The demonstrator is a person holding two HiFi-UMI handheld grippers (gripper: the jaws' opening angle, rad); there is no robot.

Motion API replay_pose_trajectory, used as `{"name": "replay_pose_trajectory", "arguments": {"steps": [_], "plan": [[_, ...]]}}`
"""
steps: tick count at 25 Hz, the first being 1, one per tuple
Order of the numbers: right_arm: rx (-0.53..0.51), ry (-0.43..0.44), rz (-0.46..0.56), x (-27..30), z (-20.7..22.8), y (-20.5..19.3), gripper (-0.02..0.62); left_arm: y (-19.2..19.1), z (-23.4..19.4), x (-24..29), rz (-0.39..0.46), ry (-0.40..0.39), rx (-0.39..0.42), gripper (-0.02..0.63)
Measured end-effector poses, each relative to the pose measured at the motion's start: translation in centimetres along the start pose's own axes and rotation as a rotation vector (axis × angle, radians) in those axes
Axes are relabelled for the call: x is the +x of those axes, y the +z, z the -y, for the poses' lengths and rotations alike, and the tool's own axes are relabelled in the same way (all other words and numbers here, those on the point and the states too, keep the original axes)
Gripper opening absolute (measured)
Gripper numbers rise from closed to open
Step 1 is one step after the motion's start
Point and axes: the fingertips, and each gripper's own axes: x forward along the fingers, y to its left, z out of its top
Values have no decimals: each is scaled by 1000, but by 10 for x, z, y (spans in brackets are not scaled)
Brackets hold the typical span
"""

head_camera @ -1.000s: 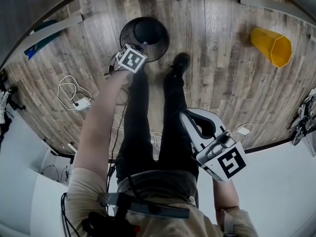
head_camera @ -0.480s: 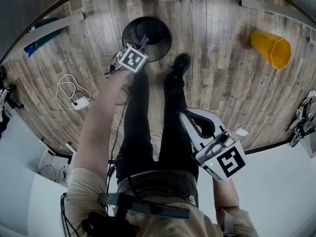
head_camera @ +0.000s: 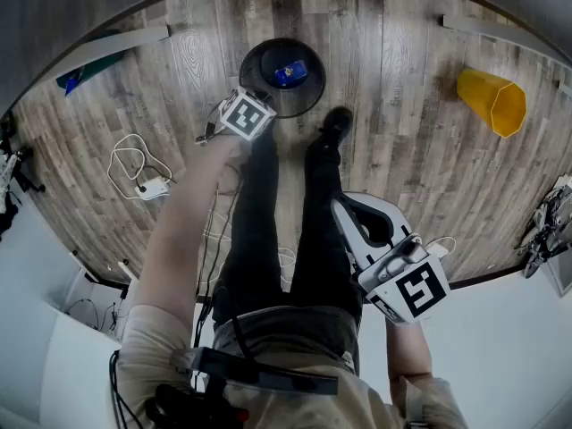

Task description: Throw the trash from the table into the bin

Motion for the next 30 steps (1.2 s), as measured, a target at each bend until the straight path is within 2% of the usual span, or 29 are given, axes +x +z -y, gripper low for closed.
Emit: {"name": "replay_pose_trajectory", "arguments": {"steps": [6, 14, 19, 24, 25, 28, 30], "plan": [[-44, -45, -38, -8, -16, 13, 11, 3, -4, -49, 39, -2, 26, 34], [-219, -142, -78, -26, -43, 38, 11, 12, 17, -115, 71, -59, 130, 12], [-330, -171, -94, -42, -74, 62, 11, 19, 45, -164, 134, -133, 103, 12], [-411, -190, -131, -61, -102, 86, 11, 40, 58, -228, 221, -104, 69, 14], [-412, -180, -128, -65, -105, 94, 11, 47, 60, -240, 239, -98, 70, 14], [-317, -127, -71, -74, -115, 123, 11, 66, 64, -273, 278, -76, 90, 14], [-300, -129, -35, -81, -121, 141, 11, 73, 66, -293, 294, -62, 100, 12]]}}
